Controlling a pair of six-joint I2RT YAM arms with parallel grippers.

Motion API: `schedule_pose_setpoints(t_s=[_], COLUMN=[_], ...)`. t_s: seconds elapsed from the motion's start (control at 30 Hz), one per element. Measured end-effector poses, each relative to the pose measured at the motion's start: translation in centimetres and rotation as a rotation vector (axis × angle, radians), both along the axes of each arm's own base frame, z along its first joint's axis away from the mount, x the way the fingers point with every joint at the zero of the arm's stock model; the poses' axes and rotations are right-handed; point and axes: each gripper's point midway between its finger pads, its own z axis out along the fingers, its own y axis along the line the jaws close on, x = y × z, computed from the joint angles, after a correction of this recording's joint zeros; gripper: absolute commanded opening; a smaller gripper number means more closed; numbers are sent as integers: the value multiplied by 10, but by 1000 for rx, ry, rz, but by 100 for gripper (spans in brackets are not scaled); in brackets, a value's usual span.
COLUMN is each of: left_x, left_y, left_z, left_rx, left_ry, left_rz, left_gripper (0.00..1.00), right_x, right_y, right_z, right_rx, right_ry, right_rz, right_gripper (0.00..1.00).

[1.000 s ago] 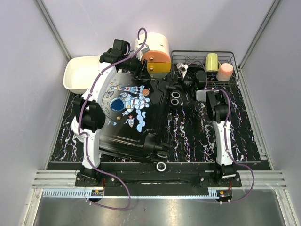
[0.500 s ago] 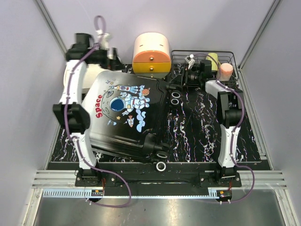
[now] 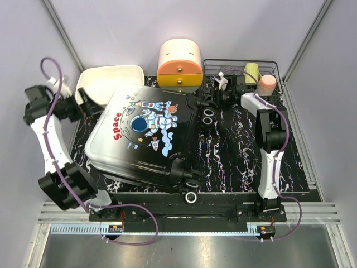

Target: Open, take out, and arrange the luggage

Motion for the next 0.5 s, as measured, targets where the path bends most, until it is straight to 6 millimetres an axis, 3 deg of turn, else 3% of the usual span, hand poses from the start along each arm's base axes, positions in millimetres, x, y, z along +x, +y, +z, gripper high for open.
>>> schedule_pose_setpoints(t_s=[0.17, 0.27, 0.4, 0.5], left_x=[-57, -82, -106, -121], left_y=[40, 58, 66, 60], left_z=[-40, -50, -53, -50], left_rx=[-125, -204, -272, -294], left_ry=[126, 175, 207, 215], left_rz=[242, 362, 468, 510], left_gripper=[99, 99, 99, 99], right_x=[-11, -16, -21, -33], right_y=[17, 24, 22, 10], right_z=[-10, -20, -32, -56], right_rx=[-53, -99, -155, -200], right_ry=[6, -9, -20, 55], right_rz=[30, 45, 52, 19], right_gripper=[77, 76, 74, 69])
